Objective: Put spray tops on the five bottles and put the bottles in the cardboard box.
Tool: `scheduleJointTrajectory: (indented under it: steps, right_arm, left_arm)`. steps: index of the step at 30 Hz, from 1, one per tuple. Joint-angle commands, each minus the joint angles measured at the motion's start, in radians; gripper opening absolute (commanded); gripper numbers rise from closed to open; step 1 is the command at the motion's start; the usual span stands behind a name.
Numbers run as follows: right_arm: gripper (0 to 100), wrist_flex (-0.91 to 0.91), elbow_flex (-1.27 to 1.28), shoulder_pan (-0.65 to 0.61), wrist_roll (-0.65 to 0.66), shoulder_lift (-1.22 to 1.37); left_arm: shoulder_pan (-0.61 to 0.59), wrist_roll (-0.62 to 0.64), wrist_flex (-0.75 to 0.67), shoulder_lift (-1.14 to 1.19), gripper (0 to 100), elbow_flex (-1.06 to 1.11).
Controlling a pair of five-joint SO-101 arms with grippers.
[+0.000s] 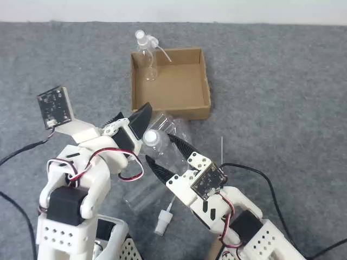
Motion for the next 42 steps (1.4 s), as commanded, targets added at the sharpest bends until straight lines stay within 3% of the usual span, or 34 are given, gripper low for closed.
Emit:
scheduleJointTrajectory:
  steps: [1, 4, 21, 28, 33, 42]
  right_arm:
    - [0.6, 0.005, -0.029, 0.018, 0.003, -0.033]
    - [0.6, 0.005, -0.029, 0.018, 0.008, -0.033]
    - [0.6, 0.005, -0.029, 0.076, 0.003, -0.033]
    - [0.6, 0.005, -0.029, 0.076, 0.003, -0.033]
    - [0.6, 0.007, -0.029, 0.076, 0.003, -0.033]
    - [0.6, 0.008, -0.032, 0.076, 0.005, -0.025]
  left_arm:
    - [0.005, -0.009, 0.025, -0.006, 23, -0.047]
    - [0.051, -0.084, 0.06, -0.012, 23, -0.027]
    - [0.074, -0.126, 0.094, -0.012, 23, -0.019]
    - [0.176, -0.127, 0.138, -0.005, 23, -0.015]
    - [0.176, -0.127, 0.137, -0.011, 23, -0.018]
    - [-0.037, -0.129, 0.135, -0.012, 23, -0.143]
